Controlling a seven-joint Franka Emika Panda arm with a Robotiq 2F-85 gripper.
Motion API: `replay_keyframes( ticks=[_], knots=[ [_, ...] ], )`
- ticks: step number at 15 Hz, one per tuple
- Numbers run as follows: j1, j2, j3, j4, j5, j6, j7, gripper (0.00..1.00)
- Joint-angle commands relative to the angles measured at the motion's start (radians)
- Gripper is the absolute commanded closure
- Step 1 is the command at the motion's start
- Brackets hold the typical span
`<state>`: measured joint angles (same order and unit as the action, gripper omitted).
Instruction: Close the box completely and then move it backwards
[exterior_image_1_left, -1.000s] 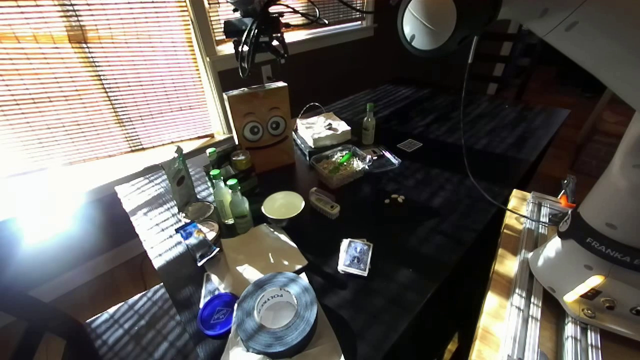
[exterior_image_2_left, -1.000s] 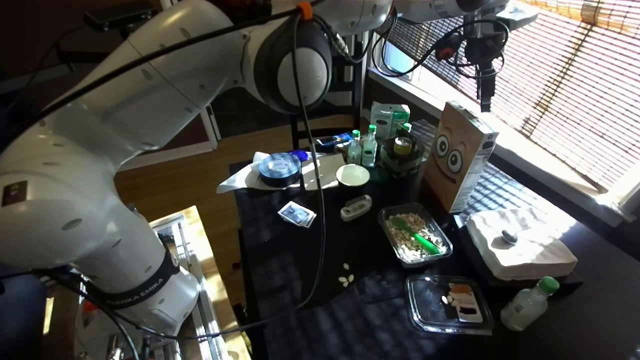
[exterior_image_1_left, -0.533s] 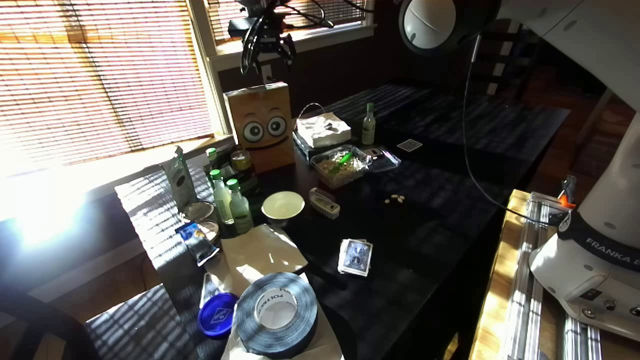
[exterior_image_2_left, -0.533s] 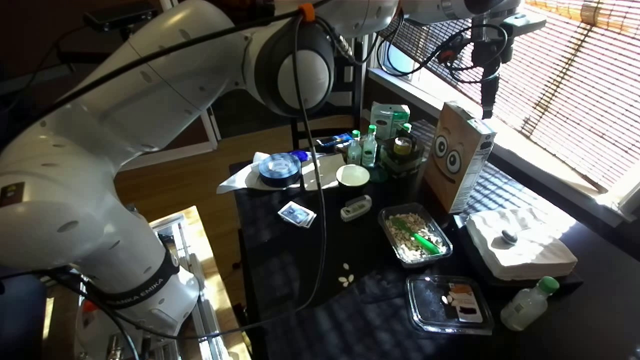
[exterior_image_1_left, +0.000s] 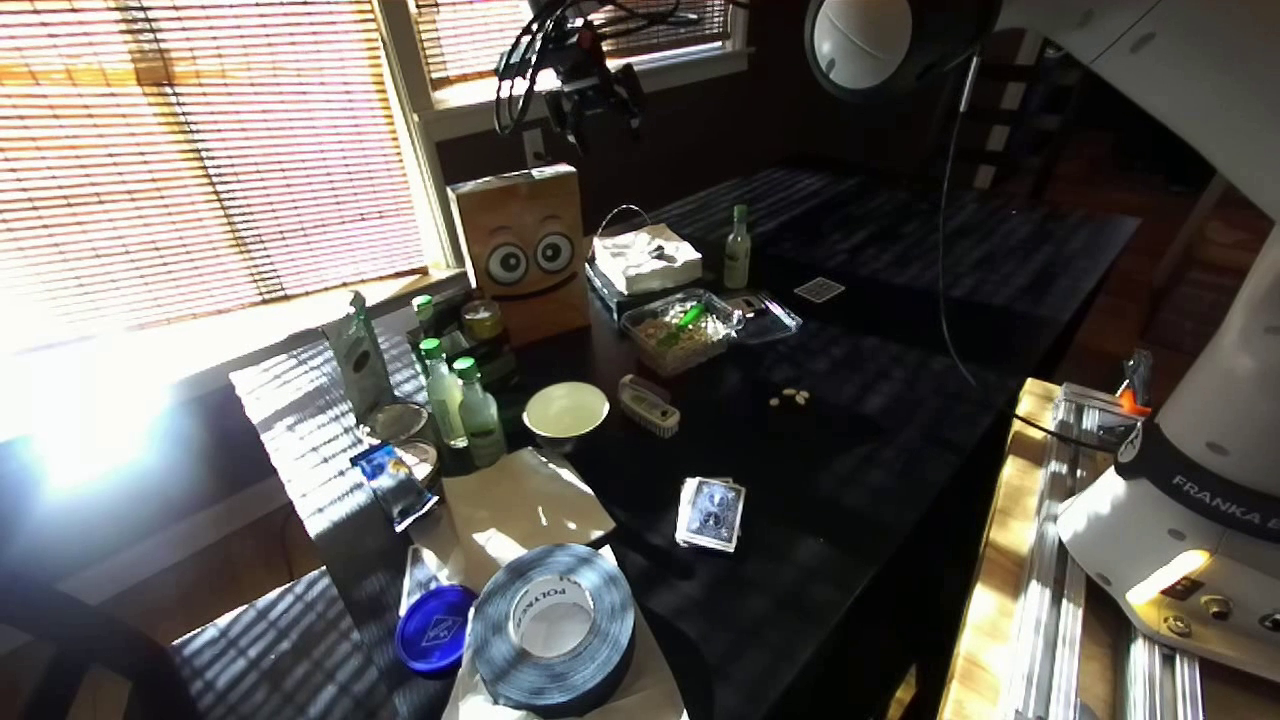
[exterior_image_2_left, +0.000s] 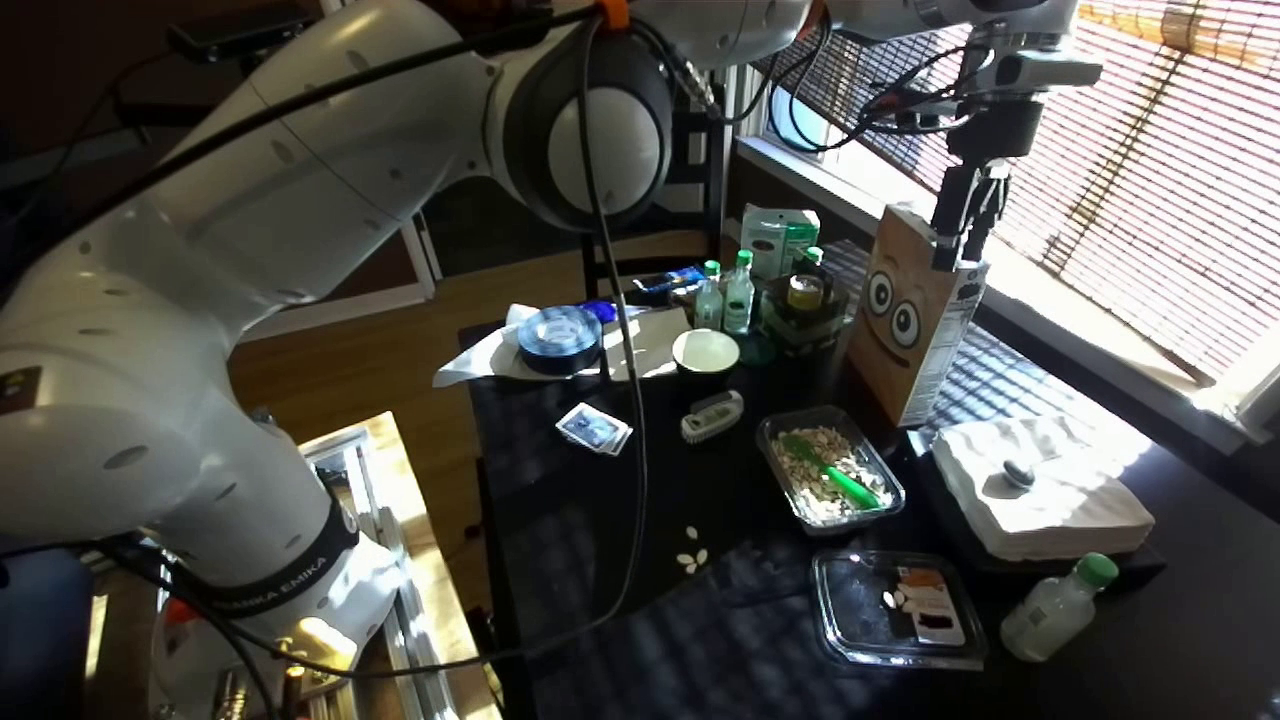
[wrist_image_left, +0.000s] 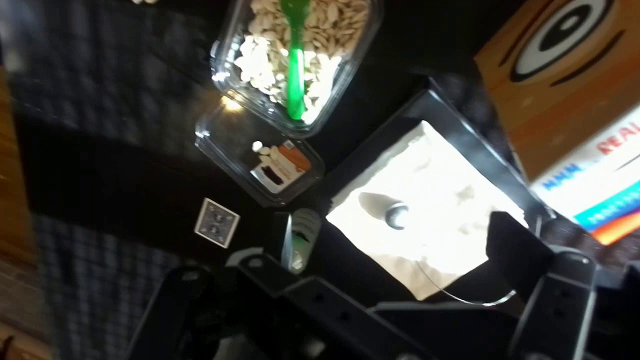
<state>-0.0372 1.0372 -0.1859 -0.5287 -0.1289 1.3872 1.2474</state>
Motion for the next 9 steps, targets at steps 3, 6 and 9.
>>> replay_keyframes(
  ticks=[3,6,9],
  knots=[
    [-0.039,-0.021,0.019,0.013,0.083,-0.234,0.173,0.00],
    [-0.031,-0.016,0.004,0.000,0.064,-0.218,0.179,0.00],
    [-0.061,-0.011,0.043,0.011,0.162,-0.201,0.329,0.00]
  ],
)
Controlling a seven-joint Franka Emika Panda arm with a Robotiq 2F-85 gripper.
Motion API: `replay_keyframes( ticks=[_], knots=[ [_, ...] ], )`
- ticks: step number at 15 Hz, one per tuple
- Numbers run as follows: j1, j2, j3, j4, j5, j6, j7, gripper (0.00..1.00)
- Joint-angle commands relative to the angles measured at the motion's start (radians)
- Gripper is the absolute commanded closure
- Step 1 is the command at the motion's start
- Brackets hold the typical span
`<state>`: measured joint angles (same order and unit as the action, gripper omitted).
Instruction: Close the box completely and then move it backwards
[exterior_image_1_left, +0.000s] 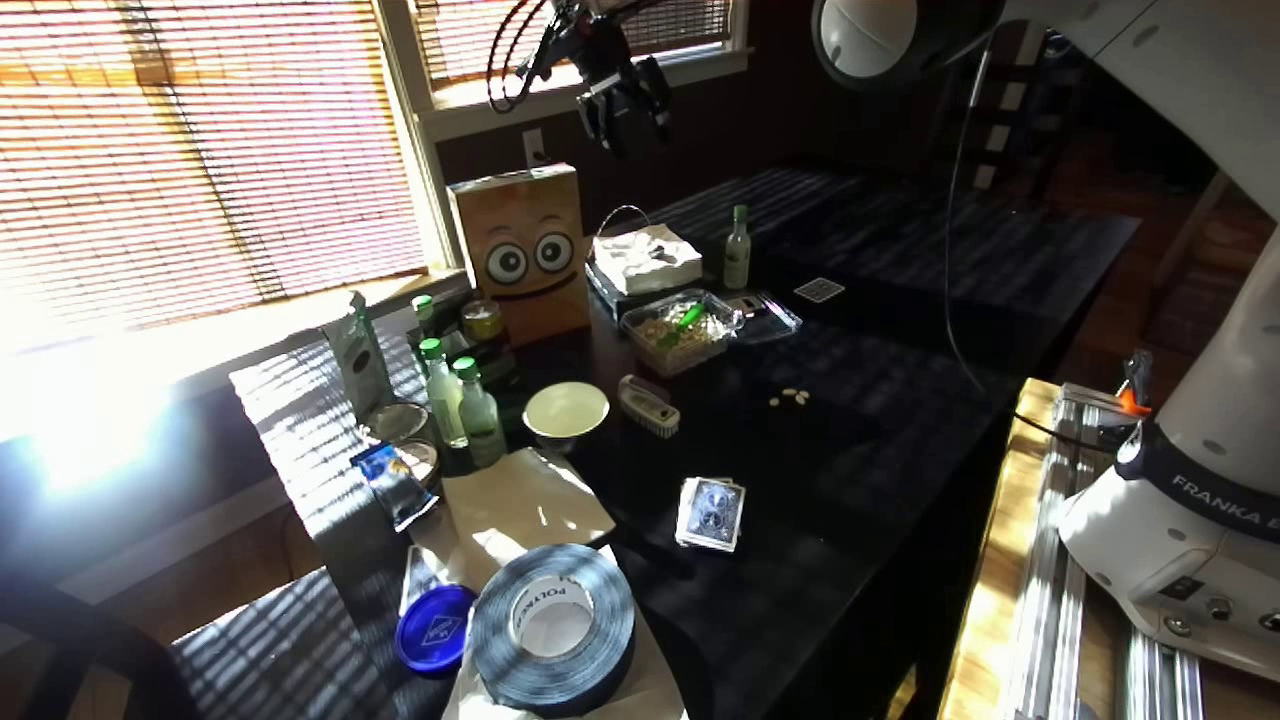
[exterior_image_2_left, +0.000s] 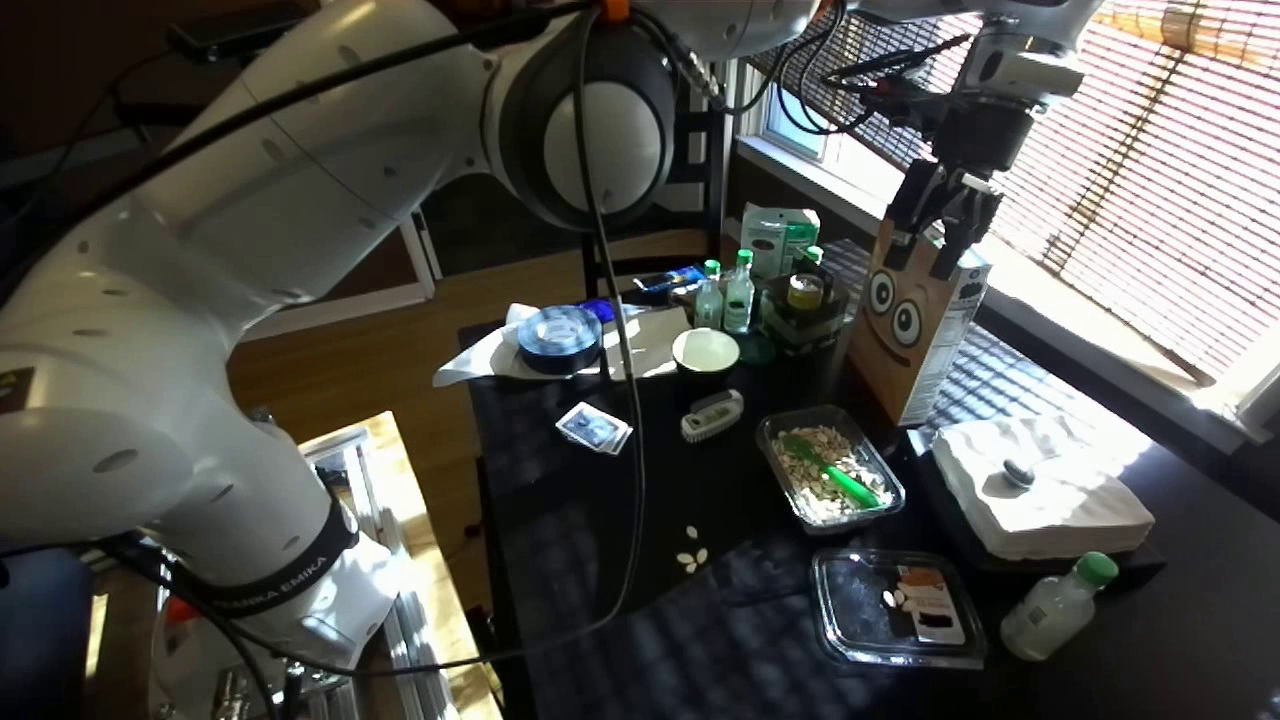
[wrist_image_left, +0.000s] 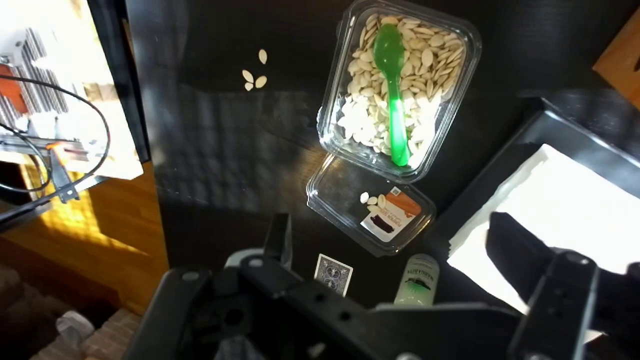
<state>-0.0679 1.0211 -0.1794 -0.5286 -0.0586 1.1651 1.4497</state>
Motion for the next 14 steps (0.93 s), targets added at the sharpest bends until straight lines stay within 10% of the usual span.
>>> replay_keyframes(
  ticks=[1,14],
  knots=[
    [-0.040,0.007,0.048,0.012,0.119,0.033,0.146,0.00],
    [-0.095,0.070,0.043,0.024,0.253,0.475,0.562,0.00]
  ],
)
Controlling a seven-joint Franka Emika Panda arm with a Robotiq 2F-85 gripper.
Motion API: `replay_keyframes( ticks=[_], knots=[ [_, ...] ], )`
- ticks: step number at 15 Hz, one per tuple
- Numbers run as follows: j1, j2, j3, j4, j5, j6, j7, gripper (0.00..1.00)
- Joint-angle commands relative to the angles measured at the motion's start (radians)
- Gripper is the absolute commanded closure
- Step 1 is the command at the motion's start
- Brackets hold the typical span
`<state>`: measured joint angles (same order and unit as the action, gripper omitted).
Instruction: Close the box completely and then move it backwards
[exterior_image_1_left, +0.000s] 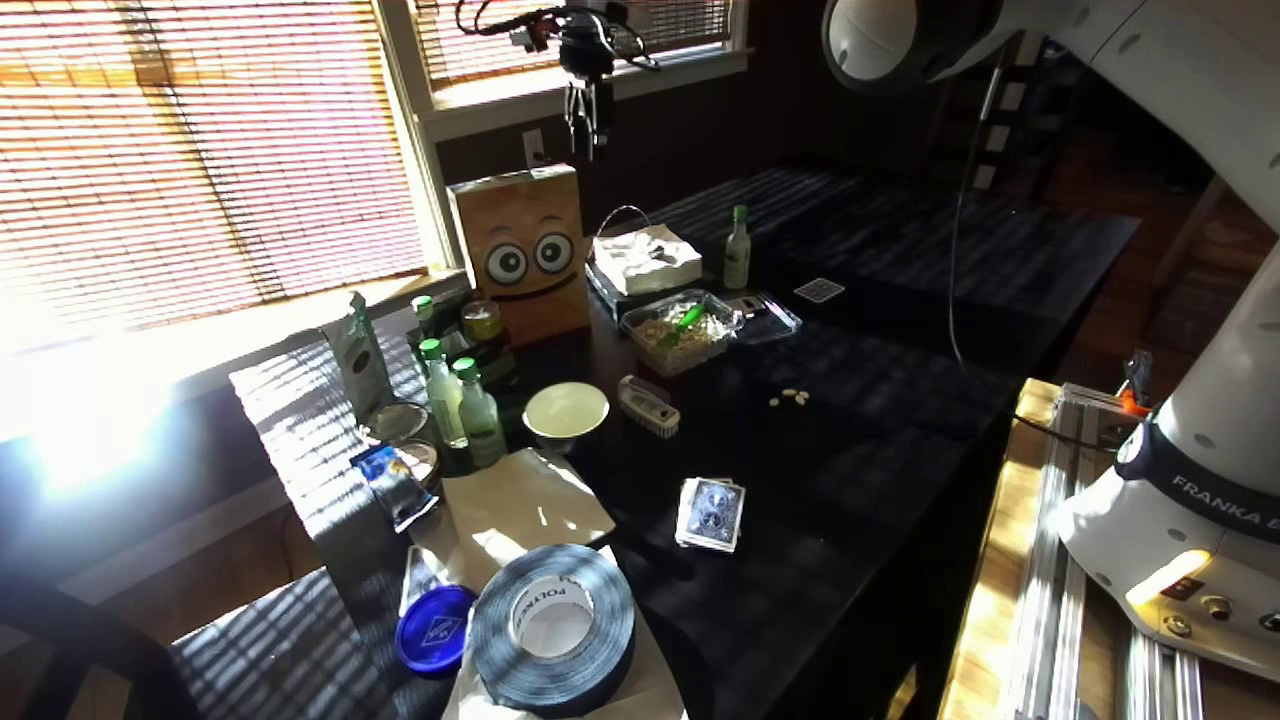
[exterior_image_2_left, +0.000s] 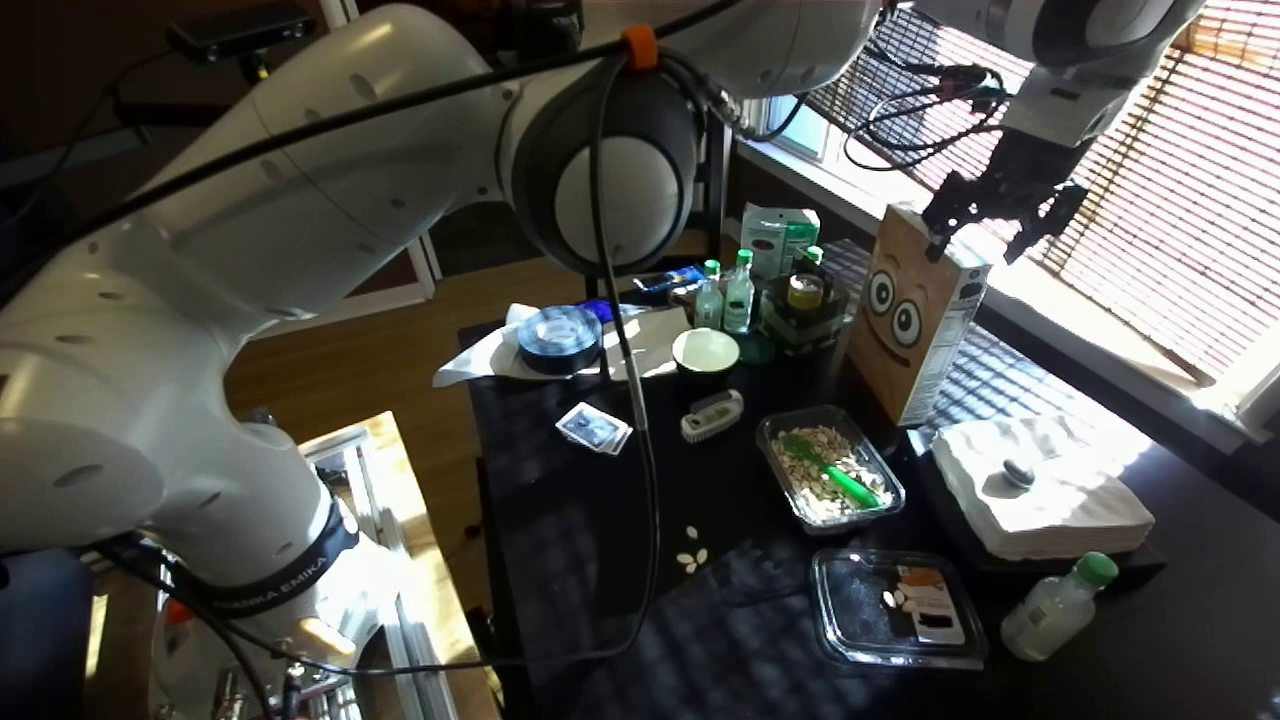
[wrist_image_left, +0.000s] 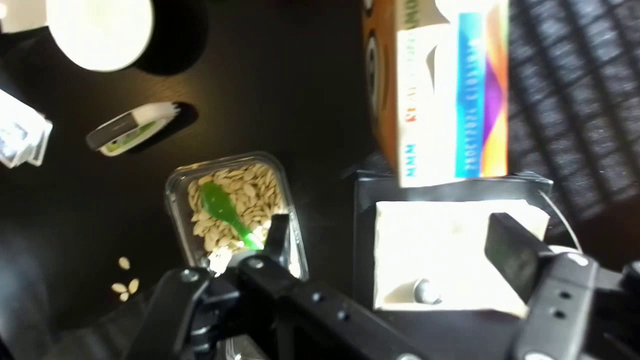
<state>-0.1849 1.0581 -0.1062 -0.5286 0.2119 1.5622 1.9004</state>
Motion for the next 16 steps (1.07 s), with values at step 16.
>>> replay_keyframes(
  ticks=[16],
  knots=[
    [-0.015,0.050,0.052,0.002,0.022,0.191,-0.207,0.00]
  ],
)
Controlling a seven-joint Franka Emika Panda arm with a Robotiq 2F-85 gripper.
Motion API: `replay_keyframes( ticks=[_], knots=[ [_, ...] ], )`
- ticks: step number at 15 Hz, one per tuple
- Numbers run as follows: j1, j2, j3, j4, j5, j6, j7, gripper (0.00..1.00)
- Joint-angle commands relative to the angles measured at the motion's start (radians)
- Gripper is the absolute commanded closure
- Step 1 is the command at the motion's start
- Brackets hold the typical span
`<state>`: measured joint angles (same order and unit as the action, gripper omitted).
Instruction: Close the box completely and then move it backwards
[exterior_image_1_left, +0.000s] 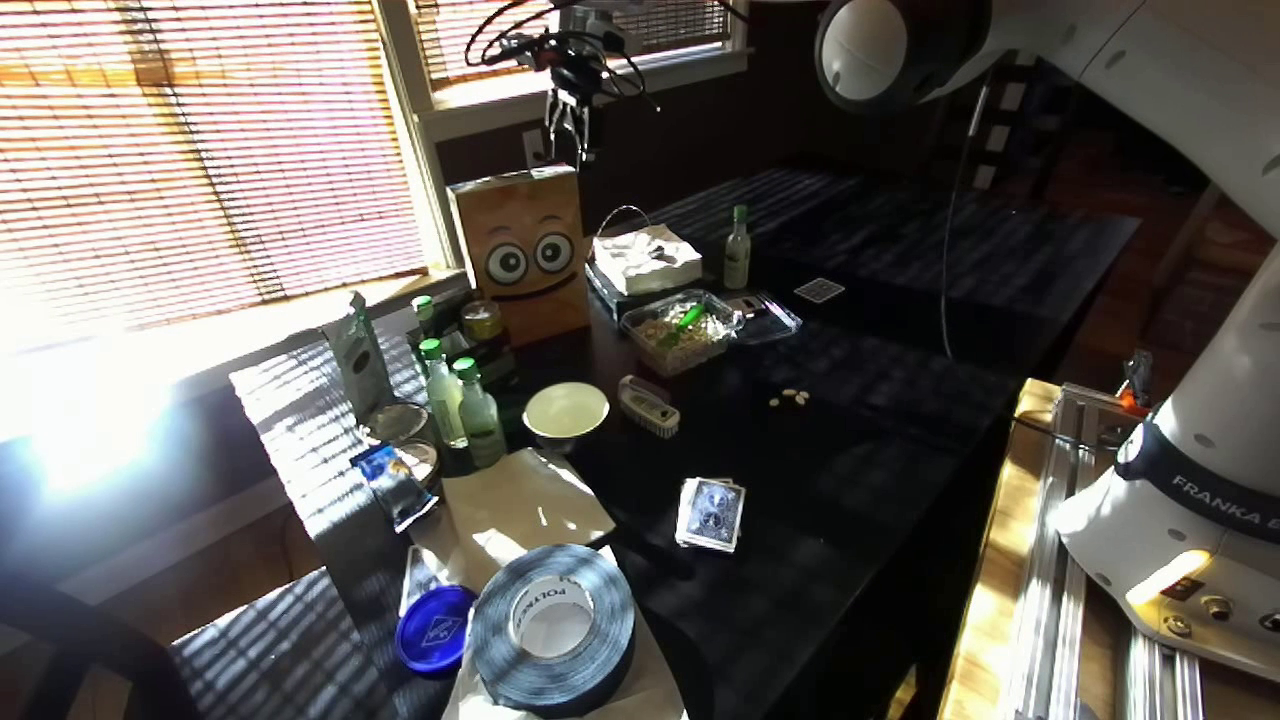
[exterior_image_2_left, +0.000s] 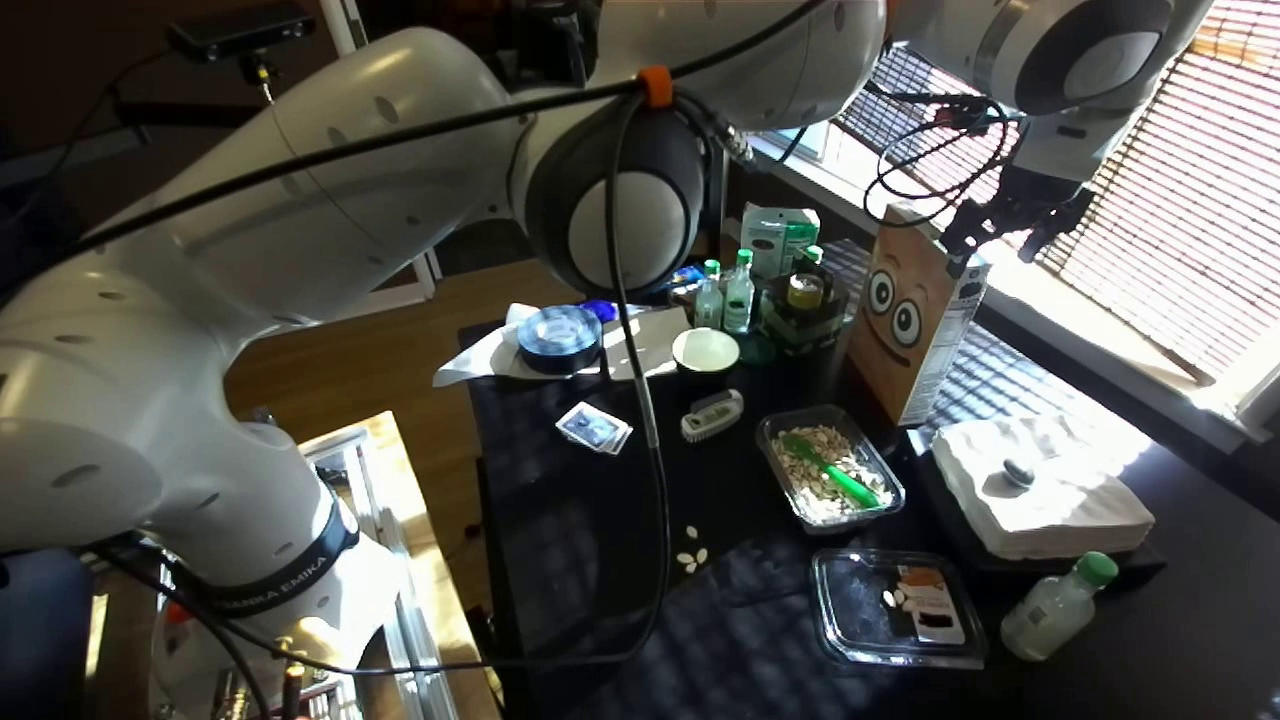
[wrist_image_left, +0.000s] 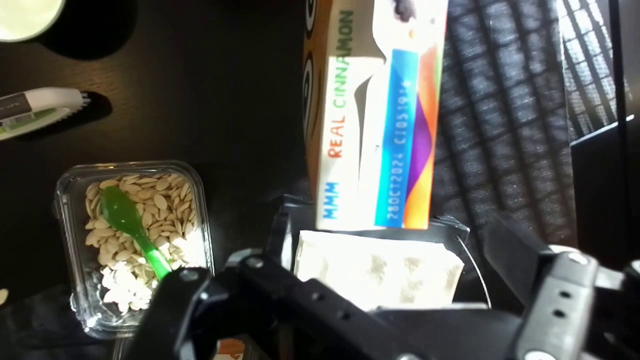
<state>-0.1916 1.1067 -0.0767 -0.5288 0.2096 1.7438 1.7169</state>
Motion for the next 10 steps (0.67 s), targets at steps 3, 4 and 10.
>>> replay_keyframes(
  ticks=[3,4,10],
  knots=[
    [-0.009,0.001,0.032,0.003,0.023,0.011,-0.011,0.01],
    [-0.008,0.002,0.033,0.003,0.021,0.011,-0.011,0.05],
    [-0.006,0.007,0.030,0.003,0.012,0.016,-0.007,0.21]
  ],
)
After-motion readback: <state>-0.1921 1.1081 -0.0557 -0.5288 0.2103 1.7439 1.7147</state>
